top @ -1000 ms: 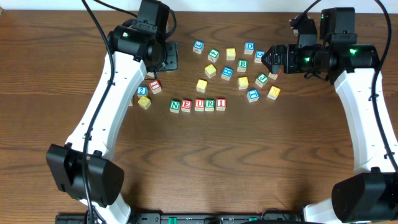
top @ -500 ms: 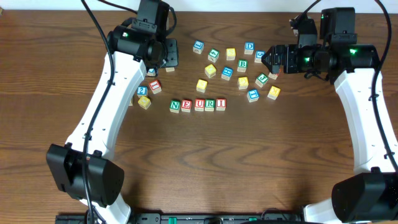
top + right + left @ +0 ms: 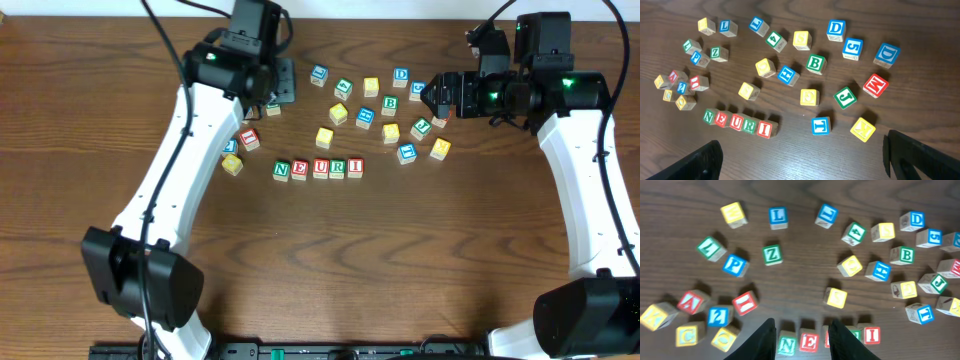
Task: Spell out NEURIPS
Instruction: 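Move the left gripper over the upper-left blocks searching for the P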
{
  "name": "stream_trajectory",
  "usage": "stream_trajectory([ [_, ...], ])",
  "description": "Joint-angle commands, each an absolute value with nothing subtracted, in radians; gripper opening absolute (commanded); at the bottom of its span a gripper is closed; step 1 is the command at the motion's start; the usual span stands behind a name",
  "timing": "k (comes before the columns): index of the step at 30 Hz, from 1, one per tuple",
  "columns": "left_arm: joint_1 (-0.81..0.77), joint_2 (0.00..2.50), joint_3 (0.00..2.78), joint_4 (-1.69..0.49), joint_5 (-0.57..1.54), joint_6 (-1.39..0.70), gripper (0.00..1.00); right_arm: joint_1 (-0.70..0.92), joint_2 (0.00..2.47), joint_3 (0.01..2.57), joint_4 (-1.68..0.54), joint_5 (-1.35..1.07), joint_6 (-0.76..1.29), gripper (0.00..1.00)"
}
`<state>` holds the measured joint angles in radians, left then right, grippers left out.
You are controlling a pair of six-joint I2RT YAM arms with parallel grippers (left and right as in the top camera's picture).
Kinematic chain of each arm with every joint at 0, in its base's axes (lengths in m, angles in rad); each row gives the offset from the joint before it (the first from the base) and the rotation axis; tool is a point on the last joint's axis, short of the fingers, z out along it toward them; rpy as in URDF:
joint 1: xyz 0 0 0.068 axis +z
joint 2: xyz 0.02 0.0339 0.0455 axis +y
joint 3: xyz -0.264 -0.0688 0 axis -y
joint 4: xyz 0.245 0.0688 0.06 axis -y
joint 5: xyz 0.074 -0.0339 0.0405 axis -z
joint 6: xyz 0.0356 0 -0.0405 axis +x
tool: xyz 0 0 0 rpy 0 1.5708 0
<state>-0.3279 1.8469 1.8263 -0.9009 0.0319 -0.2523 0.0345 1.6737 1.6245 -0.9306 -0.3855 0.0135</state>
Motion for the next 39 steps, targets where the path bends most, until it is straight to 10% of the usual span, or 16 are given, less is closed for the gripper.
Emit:
stream_trajectory([
  [1, -0.349, 1.890, 1.835, -0.883, 0.038, -0.233, 0.34, 0.028, 1.674, 1.641, -0.933, -0.384, 0.002, 0.99],
  [39, -0.152, 1.777, 1.856, -1.088, 0.035, -0.148, 0.42, 0.028, 1.674, 1.641, -0.928, -0.384, 0.002, 0.99],
])
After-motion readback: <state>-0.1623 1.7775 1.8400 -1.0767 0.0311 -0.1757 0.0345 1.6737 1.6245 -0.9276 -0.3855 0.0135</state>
